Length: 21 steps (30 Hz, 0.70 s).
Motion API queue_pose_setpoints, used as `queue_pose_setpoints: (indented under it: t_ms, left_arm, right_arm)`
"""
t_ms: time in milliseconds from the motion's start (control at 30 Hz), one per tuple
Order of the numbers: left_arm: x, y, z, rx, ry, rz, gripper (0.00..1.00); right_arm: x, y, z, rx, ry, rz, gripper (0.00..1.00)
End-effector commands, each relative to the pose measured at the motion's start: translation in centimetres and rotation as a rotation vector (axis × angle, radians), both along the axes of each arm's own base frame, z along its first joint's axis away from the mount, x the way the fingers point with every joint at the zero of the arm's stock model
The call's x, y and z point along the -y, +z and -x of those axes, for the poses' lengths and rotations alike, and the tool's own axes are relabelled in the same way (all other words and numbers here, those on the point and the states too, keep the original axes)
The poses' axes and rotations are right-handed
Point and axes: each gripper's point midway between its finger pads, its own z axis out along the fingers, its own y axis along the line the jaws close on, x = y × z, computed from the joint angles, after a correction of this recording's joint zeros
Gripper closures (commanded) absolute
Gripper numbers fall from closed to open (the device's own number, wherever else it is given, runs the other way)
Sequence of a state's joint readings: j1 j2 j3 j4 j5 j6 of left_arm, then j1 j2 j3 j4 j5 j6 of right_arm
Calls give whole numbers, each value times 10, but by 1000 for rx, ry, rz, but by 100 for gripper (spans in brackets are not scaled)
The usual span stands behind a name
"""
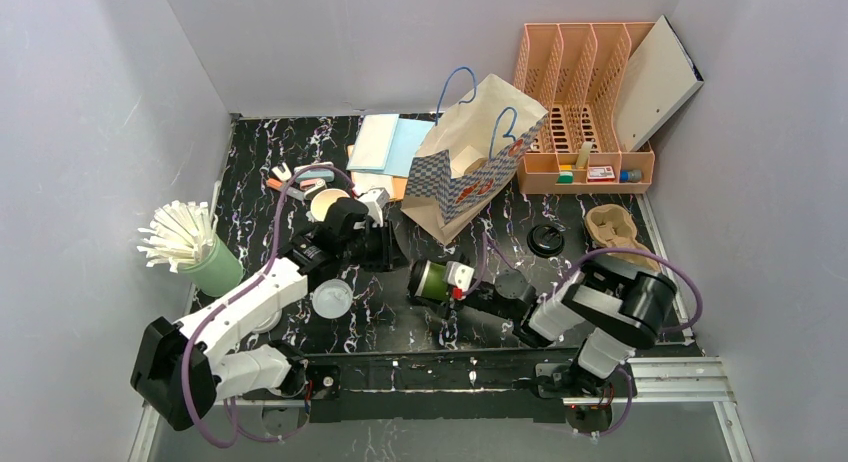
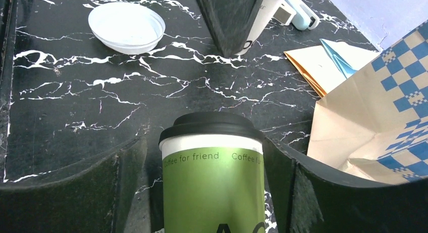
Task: Pack the takeout coffee
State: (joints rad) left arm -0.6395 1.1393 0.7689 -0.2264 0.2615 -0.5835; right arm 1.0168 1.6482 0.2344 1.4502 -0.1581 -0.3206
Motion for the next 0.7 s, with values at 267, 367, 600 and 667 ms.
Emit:
queue_pose_setpoints:
  t_ms: [267, 367, 600, 667]
  left_arm:
    - [-23, 3, 1, 56, 87, -21, 74]
    - [-24, 2, 1, 56, 87, -25, 73]
    - [-29, 6, -1, 58, 121, -6, 70]
    - [-32, 7, -1, 56, 132, 1, 70]
  right_arm:
    - [18, 22, 6, -199, -57, 221, 2]
    - [25, 18, 13, -281, -52, 348, 2]
    - [33, 11, 18, -428, -76, 540, 2]
    - [34, 8, 18, -442, -73, 590, 2]
